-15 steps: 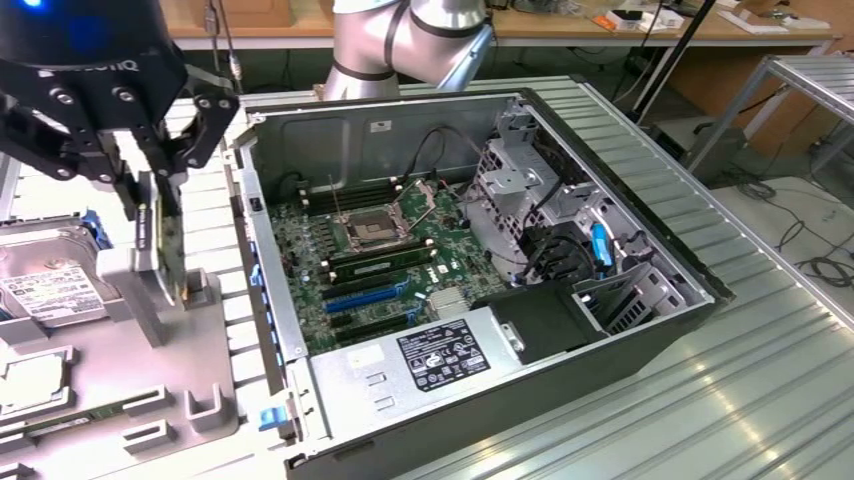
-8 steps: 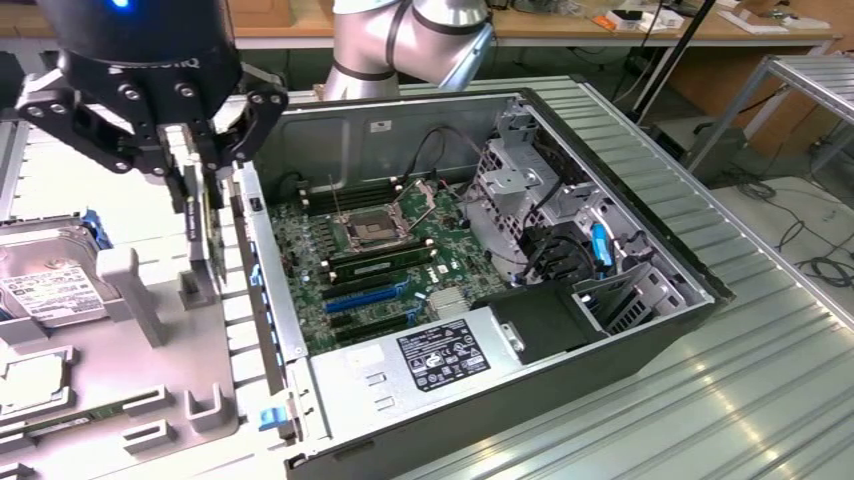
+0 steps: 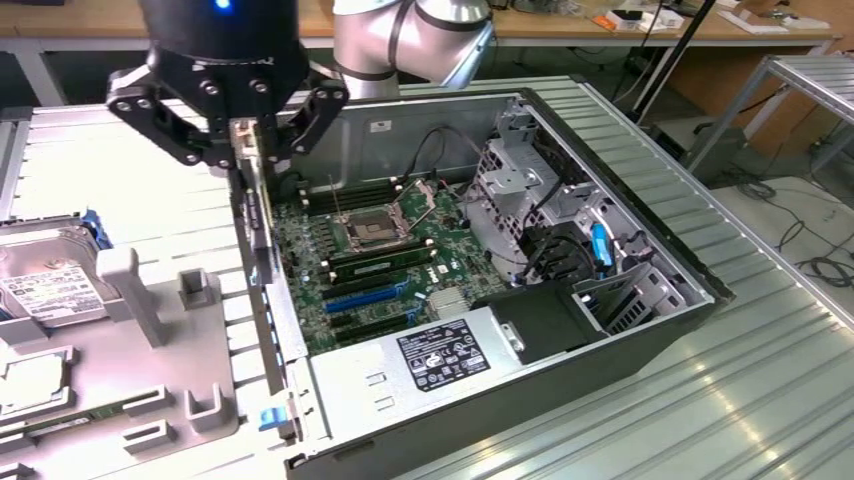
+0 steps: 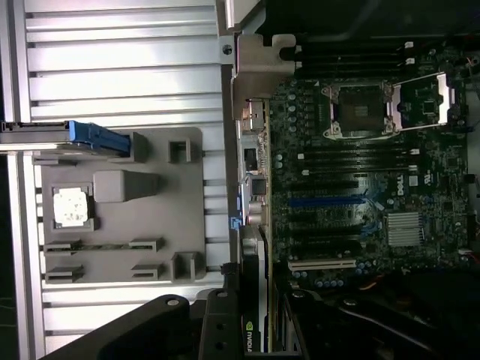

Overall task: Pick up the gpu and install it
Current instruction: 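Pick up the gpu and move the gpu toward the slot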

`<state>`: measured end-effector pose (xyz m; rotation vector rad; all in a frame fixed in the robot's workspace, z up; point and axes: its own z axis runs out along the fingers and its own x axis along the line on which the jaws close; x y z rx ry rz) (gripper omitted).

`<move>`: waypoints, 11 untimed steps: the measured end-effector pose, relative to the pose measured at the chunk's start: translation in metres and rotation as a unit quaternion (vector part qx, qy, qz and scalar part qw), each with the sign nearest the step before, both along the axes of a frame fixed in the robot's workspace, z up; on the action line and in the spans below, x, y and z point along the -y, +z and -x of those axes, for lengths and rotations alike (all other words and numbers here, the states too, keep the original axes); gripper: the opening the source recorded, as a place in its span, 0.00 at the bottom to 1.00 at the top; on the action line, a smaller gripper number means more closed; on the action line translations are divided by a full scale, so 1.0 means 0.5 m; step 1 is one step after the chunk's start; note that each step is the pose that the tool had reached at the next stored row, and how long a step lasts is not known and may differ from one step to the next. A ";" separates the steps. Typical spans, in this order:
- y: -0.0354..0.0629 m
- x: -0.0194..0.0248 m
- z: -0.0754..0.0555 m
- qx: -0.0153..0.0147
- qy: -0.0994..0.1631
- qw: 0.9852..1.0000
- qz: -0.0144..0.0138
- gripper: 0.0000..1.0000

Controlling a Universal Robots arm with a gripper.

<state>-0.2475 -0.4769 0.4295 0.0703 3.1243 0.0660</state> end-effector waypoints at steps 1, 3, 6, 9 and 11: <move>0.000 0.0000 -0.010 0.000 0.000 1.000 0.000 0.27; 0.000 0.0000 -0.031 0.000 0.001 1.000 0.000 0.27; 0.000 -0.0001 -0.058 0.000 0.001 1.000 0.000 0.27; 0.000 -0.0001 -0.088 0.000 0.002 1.000 0.000 0.27; 0.000 -0.0001 -0.110 0.000 0.002 1.000 0.000 0.27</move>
